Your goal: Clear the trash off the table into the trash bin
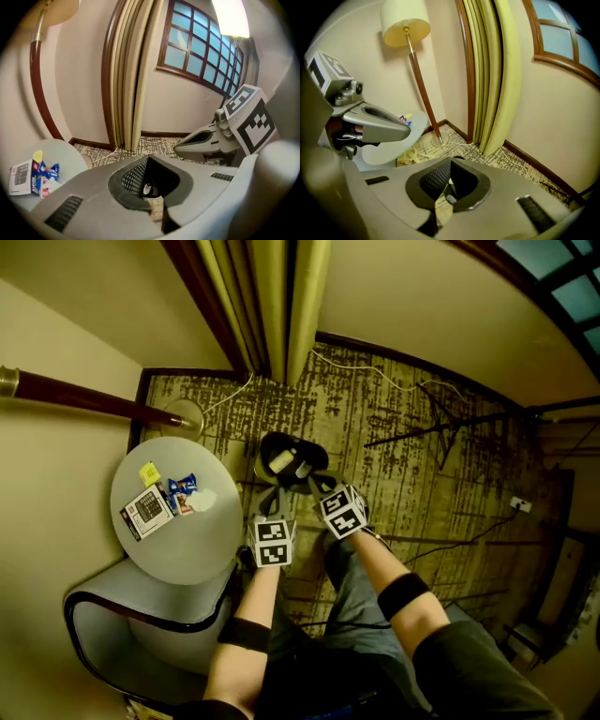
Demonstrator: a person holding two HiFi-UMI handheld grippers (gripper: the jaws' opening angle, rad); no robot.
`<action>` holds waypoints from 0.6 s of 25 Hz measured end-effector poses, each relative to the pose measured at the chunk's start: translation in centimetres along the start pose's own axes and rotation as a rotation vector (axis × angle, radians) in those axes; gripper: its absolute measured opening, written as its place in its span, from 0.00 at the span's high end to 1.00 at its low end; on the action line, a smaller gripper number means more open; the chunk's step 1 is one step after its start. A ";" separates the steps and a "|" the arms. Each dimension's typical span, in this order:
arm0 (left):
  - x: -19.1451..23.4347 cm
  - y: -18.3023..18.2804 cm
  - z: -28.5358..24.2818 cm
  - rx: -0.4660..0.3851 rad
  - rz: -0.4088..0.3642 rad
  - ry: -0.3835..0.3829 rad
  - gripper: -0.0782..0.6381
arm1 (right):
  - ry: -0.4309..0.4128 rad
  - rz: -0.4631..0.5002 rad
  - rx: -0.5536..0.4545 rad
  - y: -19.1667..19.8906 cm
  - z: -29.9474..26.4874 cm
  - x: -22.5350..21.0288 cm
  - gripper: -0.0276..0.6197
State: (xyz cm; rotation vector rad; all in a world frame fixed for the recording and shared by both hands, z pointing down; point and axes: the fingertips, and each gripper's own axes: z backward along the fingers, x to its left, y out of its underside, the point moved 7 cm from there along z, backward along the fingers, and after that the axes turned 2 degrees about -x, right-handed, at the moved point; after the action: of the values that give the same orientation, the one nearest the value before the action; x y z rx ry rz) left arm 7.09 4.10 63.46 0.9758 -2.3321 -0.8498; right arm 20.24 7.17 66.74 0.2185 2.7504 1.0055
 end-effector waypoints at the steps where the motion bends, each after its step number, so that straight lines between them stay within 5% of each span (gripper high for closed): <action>1: -0.2 -1.1 1.6 -0.013 -0.007 -0.005 0.89 | -0.006 0.010 -0.018 -1.5 1.5 0.5 0.96; 9: 1.0 -7.5 12.8 -0.124 0.018 -0.104 0.89 | -0.021 0.078 -0.149 -11.3 10.3 4.1 0.96; 15: 4.7 -7.8 20.2 -0.191 0.064 -0.223 0.89 | -0.105 0.176 -0.209 -16.0 11.8 9.5 0.96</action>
State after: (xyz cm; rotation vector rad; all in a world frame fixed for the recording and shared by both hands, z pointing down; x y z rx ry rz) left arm -4.81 3.47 44.81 0.7551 -2.3950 -1.1835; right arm 12.80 4.31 46.19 0.4718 2.5442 1.2772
